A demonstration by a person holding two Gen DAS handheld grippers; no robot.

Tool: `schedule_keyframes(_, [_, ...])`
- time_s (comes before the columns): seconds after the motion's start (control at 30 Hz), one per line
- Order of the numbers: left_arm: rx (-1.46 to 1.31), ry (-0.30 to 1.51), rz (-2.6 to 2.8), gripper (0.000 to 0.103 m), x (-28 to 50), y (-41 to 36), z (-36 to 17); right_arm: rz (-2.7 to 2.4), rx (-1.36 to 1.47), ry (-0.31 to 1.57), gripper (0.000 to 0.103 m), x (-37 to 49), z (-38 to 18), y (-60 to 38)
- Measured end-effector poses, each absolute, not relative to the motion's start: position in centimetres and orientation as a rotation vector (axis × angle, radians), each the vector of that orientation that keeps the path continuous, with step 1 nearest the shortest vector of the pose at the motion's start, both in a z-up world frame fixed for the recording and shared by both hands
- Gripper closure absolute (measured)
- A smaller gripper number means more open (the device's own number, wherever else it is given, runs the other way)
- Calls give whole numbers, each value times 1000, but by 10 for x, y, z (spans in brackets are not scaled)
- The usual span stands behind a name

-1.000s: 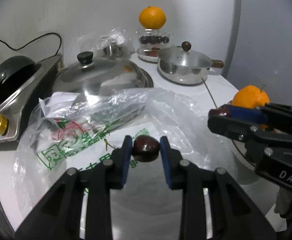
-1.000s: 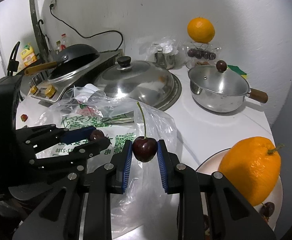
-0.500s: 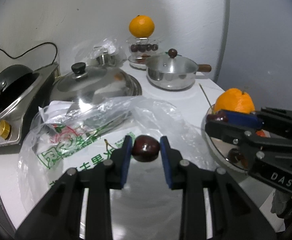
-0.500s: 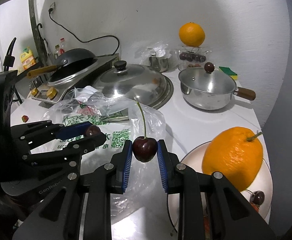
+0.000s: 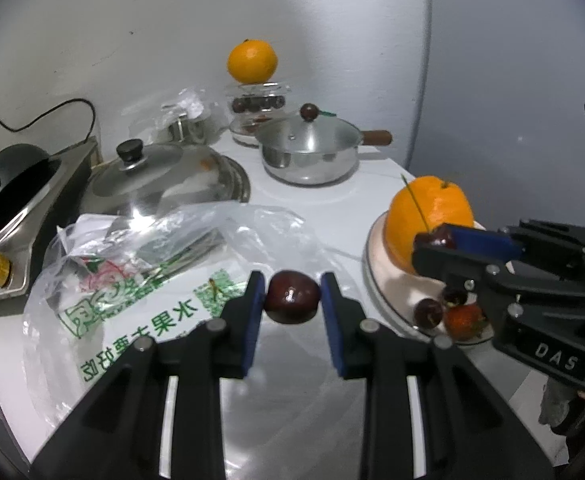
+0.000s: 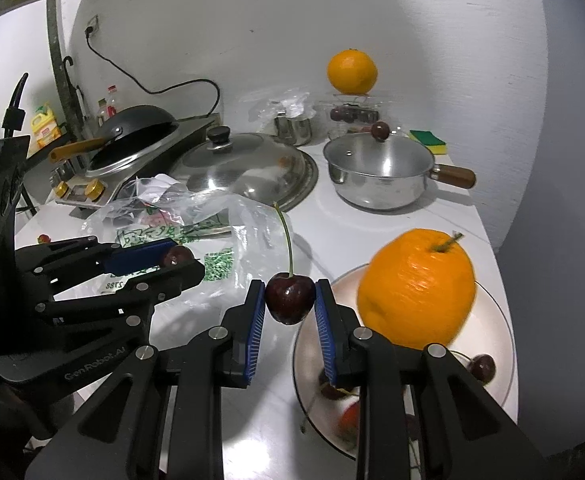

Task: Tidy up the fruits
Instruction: 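Carry both held cherries from the bag over the white plate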

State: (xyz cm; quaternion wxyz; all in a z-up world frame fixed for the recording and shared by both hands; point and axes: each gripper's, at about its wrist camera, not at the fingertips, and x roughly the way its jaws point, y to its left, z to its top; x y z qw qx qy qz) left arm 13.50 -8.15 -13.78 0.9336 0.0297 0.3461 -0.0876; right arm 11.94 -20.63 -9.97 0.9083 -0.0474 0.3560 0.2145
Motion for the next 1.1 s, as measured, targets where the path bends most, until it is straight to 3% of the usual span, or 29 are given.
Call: schedule_keyframes(1.1, [115,716,-298,73,128,-163,-136,294,-32,728,76,93,-99,-301])
